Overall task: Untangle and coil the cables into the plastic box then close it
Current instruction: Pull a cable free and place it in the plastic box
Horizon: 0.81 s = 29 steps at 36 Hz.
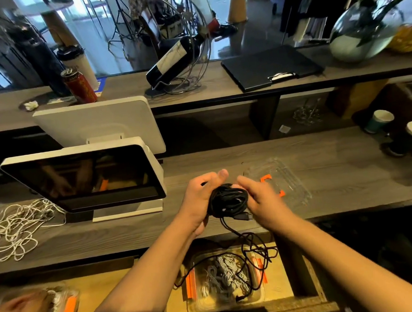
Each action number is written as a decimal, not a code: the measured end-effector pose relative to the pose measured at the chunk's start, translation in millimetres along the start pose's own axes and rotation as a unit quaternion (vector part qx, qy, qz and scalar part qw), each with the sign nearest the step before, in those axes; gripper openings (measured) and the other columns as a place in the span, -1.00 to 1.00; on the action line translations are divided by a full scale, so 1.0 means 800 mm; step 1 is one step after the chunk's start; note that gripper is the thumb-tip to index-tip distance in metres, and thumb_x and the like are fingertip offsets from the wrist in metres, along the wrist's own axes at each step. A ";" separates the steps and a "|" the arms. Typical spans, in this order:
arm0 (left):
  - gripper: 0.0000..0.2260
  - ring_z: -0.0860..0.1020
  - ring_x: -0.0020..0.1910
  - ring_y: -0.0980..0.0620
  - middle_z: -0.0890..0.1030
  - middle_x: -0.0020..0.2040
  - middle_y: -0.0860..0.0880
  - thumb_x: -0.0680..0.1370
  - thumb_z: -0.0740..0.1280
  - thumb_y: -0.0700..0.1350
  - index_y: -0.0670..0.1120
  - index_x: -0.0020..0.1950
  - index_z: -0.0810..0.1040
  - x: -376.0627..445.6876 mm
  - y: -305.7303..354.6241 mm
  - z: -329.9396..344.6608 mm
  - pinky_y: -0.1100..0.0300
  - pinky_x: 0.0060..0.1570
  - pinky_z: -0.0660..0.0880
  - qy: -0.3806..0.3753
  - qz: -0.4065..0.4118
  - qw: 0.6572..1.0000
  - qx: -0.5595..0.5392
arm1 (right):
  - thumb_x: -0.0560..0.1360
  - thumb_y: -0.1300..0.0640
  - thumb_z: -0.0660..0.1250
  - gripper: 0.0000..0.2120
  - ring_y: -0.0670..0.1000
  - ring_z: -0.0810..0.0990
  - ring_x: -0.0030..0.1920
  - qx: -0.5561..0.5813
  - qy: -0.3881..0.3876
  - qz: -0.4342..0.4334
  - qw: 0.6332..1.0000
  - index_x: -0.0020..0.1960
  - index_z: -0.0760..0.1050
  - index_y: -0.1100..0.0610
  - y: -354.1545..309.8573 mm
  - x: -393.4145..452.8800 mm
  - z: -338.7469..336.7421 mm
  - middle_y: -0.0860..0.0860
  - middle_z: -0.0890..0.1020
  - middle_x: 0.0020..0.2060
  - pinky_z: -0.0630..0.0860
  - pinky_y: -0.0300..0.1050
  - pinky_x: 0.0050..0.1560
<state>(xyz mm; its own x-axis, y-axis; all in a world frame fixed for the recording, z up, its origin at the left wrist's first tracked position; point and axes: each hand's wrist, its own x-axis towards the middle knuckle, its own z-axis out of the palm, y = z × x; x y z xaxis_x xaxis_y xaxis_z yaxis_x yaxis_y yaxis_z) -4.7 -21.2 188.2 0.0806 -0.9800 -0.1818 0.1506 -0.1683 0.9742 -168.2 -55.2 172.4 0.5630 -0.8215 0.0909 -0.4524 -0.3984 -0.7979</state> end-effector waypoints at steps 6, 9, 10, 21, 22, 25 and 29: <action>-0.77 0.55 -0.26 0.03 0.56 -0.37 0.04 0.47 0.46 -0.04 0.02 -0.39 0.64 -0.002 -0.003 0.002 0.10 -0.21 0.48 0.141 -0.051 0.985 -0.089 | 0.69 0.13 0.12 -0.79 -0.14 0.45 -0.29 0.087 -0.157 0.073 0.981 -0.03 0.45 -0.08 -0.015 -0.019 0.020 -0.02 0.50 -0.25 0.43 -0.17 -0.18; -0.76 0.50 -0.30 0.07 0.52 -0.35 -0.03 0.55 0.41 -0.07 -0.15 -0.27 0.58 0.000 -0.007 0.010 0.16 -0.29 0.44 0.288 0.001 0.958 0.004 | 0.68 -0.05 0.09 -0.77 -0.10 0.49 -0.26 0.026 -0.189 0.074 0.979 -0.01 0.45 0.01 -0.019 -0.030 0.036 -0.07 0.51 -0.25 0.46 -0.12 -0.18; -0.73 0.47 -0.35 0.10 0.51 -0.37 -0.03 0.55 0.41 -0.05 -0.18 -0.27 0.56 0.002 -0.009 0.012 0.16 -0.32 0.42 0.319 0.031 0.946 0.051 | 0.68 -0.09 0.08 -0.74 -0.05 0.51 -0.23 0.000 -0.189 0.062 0.980 0.00 0.44 0.02 -0.021 -0.034 0.042 -0.05 0.54 -0.23 0.48 -0.04 -0.15; -0.74 0.52 -0.40 0.17 0.53 -0.41 0.05 0.57 0.40 0.01 -0.07 -0.27 0.53 0.011 -0.023 -0.002 0.37 -0.47 0.36 0.325 0.150 0.894 0.270 | 0.69 -0.01 0.06 -0.79 -0.09 0.51 -0.24 -0.013 -0.018 0.033 0.999 0.25 0.37 0.00 -0.041 -0.057 0.068 -0.07 0.56 -0.20 0.41 -0.14 -0.23; -0.74 0.50 -0.42 0.16 0.53 -0.42 0.05 0.57 0.40 0.02 -0.06 -0.27 0.53 0.011 -0.022 -0.002 0.37 -0.47 0.35 0.321 0.150 0.892 0.280 | 0.69 0.01 0.08 -0.84 -0.13 0.49 -0.27 0.011 -0.009 0.049 0.999 0.25 0.32 -0.06 -0.043 -0.059 0.068 -0.09 0.54 -0.22 0.39 -0.16 -0.25; -0.72 0.46 -0.45 0.15 0.50 -0.44 0.06 0.56 0.40 0.06 -0.04 -0.28 0.51 0.012 -0.024 -0.003 0.35 -0.46 0.32 0.299 0.135 0.889 0.319 | 0.68 0.09 0.14 -0.81 -0.12 0.40 -0.37 0.097 0.025 0.061 0.993 0.15 0.23 -0.19 -0.046 -0.062 0.065 -0.06 0.47 -0.32 0.39 -0.02 -0.32; -0.67 0.50 -0.41 0.07 0.53 -0.43 0.00 0.53 0.40 0.14 -0.05 -0.31 0.52 0.011 -0.031 -0.003 0.13 -0.37 0.40 0.258 0.112 0.887 0.366 | 0.66 0.19 0.19 -0.79 0.00 0.51 -0.35 0.294 0.002 0.086 0.952 0.03 0.50 -0.09 -0.063 -0.058 0.051 0.02 0.57 -0.31 0.45 -0.09 -0.30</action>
<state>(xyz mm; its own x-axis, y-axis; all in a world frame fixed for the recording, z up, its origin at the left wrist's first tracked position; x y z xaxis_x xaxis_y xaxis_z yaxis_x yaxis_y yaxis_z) -5.5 -25.5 162.1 0.4970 -0.8499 0.1748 -0.5918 -0.1847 0.7846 -143.3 20.1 184.1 0.5123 -0.8559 -0.0702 -0.0717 0.0389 -0.9967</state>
